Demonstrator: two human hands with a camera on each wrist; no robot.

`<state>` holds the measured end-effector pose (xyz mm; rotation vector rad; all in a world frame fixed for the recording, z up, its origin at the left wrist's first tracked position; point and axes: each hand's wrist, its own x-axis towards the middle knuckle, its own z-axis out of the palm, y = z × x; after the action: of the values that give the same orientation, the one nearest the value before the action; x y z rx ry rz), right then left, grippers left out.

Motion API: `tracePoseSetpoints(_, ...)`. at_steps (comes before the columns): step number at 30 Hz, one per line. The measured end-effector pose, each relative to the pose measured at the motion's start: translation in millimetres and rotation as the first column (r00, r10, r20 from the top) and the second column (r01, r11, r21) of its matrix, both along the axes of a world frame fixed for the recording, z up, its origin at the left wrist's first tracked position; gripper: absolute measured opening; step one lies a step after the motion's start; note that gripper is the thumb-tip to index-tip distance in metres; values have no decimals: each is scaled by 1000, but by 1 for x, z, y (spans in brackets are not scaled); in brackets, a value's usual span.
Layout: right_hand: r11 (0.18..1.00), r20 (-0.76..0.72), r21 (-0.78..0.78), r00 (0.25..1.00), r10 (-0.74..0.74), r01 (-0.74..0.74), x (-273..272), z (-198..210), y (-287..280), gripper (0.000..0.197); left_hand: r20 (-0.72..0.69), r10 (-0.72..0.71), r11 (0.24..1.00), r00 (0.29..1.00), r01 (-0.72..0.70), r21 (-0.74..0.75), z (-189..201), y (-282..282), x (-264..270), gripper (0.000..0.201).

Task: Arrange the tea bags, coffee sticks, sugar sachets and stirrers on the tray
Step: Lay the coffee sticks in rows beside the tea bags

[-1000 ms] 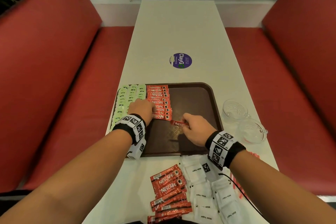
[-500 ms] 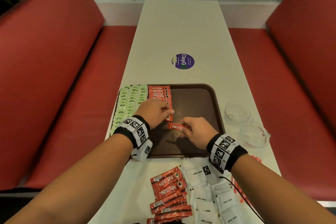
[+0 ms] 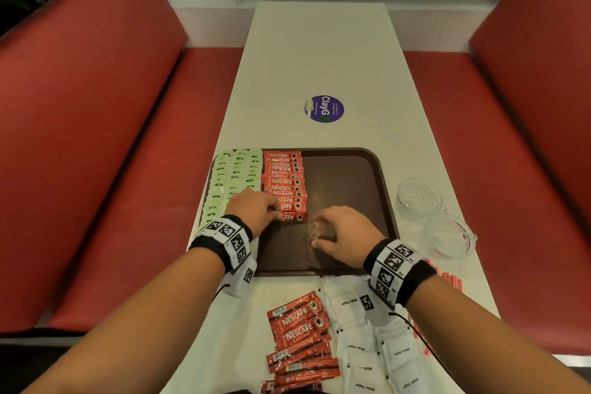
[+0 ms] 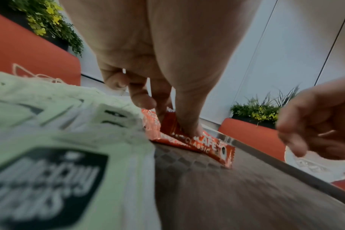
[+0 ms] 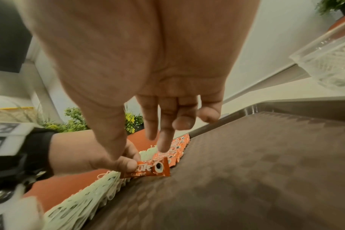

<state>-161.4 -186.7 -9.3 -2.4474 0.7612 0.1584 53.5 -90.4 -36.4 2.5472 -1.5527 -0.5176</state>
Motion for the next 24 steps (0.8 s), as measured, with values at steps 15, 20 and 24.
tracePoseSetpoints(15, 884, -283, 81, 840, 463, -460, 12, 2, 53, 55, 128, 64, 993, 990, -75, 87, -6, -19, 5, 16)
tracePoseSetpoints(20, 864, -272, 24, 829, 489, -503, 7, -2, 62, 56, 11, 69, 991, 998, -67, -112, 11, 8, -12, 22)
tracePoseSetpoints(24, 844, -303, -18, 807, 506, -536, -4, -4, 72, 60, -65, -101, 985, 993, 91, -147, 26, 47, -44, 16)
